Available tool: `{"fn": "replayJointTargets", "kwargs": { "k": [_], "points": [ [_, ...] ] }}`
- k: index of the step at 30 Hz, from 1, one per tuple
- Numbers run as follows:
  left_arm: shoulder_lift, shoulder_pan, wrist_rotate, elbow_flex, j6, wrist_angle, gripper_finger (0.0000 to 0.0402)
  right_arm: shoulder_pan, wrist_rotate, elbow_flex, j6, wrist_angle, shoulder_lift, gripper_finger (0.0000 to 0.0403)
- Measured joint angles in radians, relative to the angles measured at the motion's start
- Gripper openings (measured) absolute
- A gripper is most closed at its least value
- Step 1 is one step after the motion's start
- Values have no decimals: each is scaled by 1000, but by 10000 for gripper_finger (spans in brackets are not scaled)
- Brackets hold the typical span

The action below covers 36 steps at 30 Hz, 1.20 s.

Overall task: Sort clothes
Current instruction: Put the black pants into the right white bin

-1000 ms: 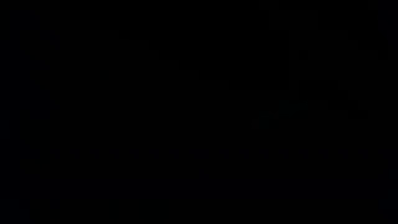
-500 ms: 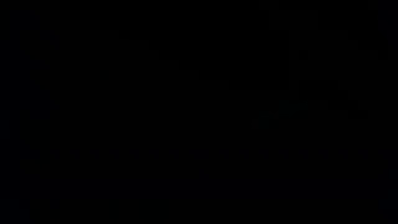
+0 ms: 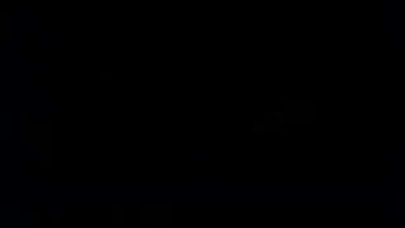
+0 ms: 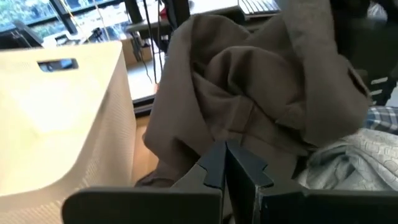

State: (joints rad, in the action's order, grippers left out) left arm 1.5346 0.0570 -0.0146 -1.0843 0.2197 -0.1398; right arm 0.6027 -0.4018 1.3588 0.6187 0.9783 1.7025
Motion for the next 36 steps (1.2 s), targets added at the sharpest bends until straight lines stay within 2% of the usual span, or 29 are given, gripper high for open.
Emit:
{"fn": "replayJointTargets", "kwargs": {
  "k": [6,11,13,16,21,22,27,30,36],
  "points": [
    [49,0,8,0,-21,4,1,-1,-28,-112,10,-10,42,237],
    [66,0,8,1,-20,2,1,-3,-176,-191,105,-8,50,234],
    [66,0,8,1,-20,-3,1,-7,-225,-219,131,-9,50,221],
    [62,5,8,1,-20,1,1,-21,-234,-251,138,-13,50,173],
    [42,26,6,1,-13,24,1,-42,-265,-273,155,-5,50,34],
    [32,32,4,1,-13,34,1,-41,-282,-273,155,-3,50,20],
    [-57,86,-21,1,-24,134,1,-35,-360,-202,171,82,50,22],
    [-129,133,-87,1,-26,220,1,-6,-424,-108,170,184,51,9],
    [-262,221,-235,0,-43,387,1,53,-585,131,216,432,51,8]
  ]
}}
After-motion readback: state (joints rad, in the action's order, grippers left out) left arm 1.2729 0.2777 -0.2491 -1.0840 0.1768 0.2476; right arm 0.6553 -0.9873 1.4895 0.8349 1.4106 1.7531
